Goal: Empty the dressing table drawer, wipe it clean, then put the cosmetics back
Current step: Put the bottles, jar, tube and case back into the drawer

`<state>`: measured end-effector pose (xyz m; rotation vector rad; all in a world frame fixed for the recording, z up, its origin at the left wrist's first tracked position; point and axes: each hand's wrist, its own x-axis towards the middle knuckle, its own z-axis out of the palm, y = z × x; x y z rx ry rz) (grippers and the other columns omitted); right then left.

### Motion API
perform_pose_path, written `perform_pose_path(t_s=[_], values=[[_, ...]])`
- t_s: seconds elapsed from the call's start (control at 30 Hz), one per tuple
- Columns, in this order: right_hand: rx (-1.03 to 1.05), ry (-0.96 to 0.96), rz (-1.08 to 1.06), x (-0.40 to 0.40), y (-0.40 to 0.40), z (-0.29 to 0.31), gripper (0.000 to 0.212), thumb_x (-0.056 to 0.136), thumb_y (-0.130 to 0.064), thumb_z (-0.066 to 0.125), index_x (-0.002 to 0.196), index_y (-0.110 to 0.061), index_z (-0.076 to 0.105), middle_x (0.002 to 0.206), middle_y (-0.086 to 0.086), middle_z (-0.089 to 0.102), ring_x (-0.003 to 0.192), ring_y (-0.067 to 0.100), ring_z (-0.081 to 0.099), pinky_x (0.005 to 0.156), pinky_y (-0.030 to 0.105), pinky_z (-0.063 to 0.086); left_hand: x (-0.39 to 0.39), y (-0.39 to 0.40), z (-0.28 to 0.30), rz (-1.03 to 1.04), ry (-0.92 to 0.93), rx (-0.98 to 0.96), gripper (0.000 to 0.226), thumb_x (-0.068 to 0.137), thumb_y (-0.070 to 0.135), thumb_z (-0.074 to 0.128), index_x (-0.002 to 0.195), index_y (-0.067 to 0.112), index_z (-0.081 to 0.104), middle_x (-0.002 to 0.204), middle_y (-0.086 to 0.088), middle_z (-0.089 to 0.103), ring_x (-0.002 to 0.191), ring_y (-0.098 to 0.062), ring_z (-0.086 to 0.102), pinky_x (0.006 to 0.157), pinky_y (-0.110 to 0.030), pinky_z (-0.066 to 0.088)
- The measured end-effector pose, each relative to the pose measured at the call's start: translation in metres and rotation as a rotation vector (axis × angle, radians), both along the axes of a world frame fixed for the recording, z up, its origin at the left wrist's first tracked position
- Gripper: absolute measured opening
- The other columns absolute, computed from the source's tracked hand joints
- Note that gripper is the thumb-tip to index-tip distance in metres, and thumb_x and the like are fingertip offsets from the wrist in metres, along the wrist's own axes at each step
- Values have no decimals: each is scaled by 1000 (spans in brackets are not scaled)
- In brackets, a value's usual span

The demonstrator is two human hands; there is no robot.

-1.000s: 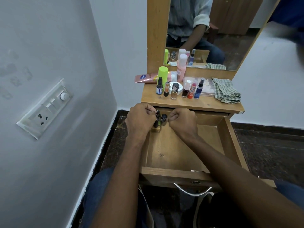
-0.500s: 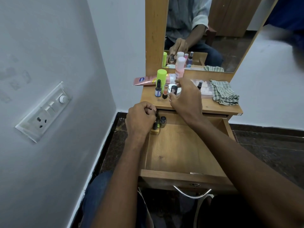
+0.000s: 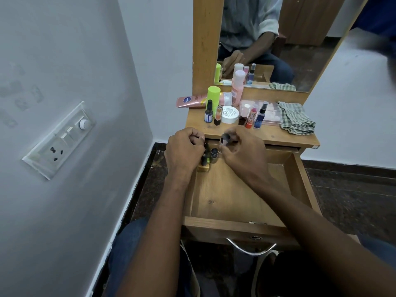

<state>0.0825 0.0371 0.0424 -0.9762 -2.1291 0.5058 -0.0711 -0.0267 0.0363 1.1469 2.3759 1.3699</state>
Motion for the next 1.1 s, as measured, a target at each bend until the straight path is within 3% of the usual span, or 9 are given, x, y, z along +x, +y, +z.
perform_pose_path(t_s=[0.1,0.2,0.33,0.53,0.7,0.97,1.1], values=[[-145,-100,-10,6,-3,-23,27,83,-14,83,104,-23,69,88,-13,68,78,1,63,67,19,54,2,0,0,-12,-8,-3,13,94,22,71,90,33,79,76,21,69,74,1,66,66,-26,56],[-245,-170,-24,-2,0,-39,29,81,-11,83,101,-25,68,81,-10,69,73,5,67,67,34,63,3,1,-2,-30,-8,-31,14,94,23,71,90,32,80,78,19,71,74,-1,67,69,-30,60],[-265,-225,-18,-16,0,-51,40,78,-11,83,106,-26,59,86,-9,67,78,12,68,67,44,63,2,1,-3,-34,-8,-52,14,93,22,71,89,33,79,78,18,72,74,-2,68,69,-32,61],[-294,-172,-37,-15,-2,-55,50,76,-5,85,103,-25,48,83,-5,63,75,10,67,65,41,63,1,1,-3,-24,-15,-56,14,91,21,71,89,32,79,76,18,72,73,-1,67,65,-26,56],[-304,-173,-33,-19,1,-56,46,76,1,78,99,-25,48,80,-2,64,72,15,67,63,47,61,2,1,-4,-30,-9,-61,13,92,22,72,90,32,80,78,18,72,74,0,67,68,-28,59],[-297,-165,-37,-12,5,-55,36,83,-1,71,97,-26,48,82,-2,65,72,15,68,62,46,61,1,1,-4,-39,-5,-65,14,93,21,72,90,32,80,79,18,72,75,0,67,70,-30,62],[-224,-135,-21,-8,3,-34,36,82,-11,82,96,-23,51,78,-4,64,68,9,64,59,30,58,3,1,-3,-33,-11,-70,15,91,22,70,88,32,79,75,19,72,73,-1,68,70,-33,62]])
